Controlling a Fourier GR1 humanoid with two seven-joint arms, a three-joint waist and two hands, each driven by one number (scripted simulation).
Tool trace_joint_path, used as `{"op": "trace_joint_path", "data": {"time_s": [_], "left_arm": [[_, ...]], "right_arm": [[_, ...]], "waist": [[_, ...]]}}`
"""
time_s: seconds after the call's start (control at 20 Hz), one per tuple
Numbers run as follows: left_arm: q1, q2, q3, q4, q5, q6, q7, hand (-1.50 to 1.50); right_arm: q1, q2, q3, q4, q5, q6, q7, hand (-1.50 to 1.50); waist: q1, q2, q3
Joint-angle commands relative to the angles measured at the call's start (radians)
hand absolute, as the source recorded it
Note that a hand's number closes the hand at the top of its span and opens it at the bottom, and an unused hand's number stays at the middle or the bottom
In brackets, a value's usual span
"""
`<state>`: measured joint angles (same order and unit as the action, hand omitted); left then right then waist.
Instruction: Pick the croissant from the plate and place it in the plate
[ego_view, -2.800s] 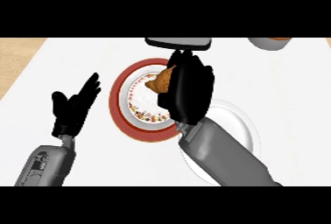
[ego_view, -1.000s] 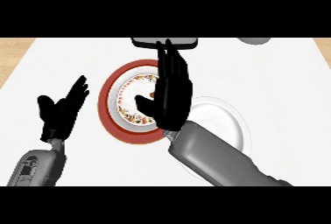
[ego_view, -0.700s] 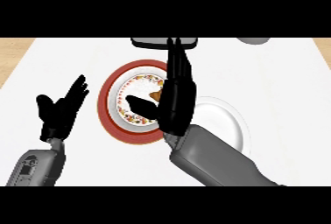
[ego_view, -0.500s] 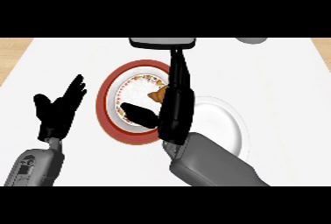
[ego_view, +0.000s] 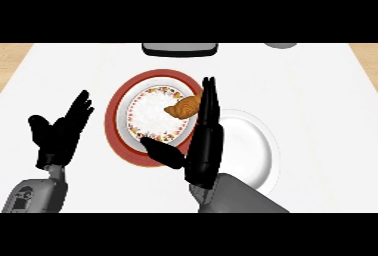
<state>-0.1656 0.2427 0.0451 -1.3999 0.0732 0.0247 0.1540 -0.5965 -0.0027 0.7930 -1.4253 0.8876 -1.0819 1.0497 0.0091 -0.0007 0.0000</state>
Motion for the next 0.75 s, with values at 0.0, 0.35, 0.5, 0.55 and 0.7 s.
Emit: {"op": "trace_joint_path", "data": {"time_s": [0.0,0.35,0.5,0.55,0.7], "left_arm": [[0.001,0.007,0.015,-0.023,0.009,-0.02,0.037,0.0],[-0.008,-0.013,0.03,0.024,-0.029,-0.002,-0.008,0.0],[0.011,-0.018,0.028,0.03,-0.026,-0.023,-0.022,0.0],[-0.01,-0.011,0.036,-0.02,-0.014,-0.017,0.054,0.0],[-0.028,-0.047,0.011,-0.004,-0.051,0.016,0.028,0.0]], "right_arm": [[0.051,0.003,0.019,0.011,0.017,-0.091,0.013,-1.5],[0.297,-0.02,-0.029,-0.212,0.092,0.043,-0.093,-1.5],[0.292,-0.028,-0.068,-0.209,0.057,0.12,-0.092,-1.5],[0.298,-0.003,-0.075,-0.194,0.068,0.117,-0.11,-1.5],[0.373,-0.059,-0.045,-0.291,0.058,0.16,-0.105,-1.5]], "waist": [[-0.003,0.0,0.0],[-0.014,-0.001,0.0],[-0.011,0.0,0.0],[-0.009,0.0,0.0],[-0.013,0.0,0.0]]}}
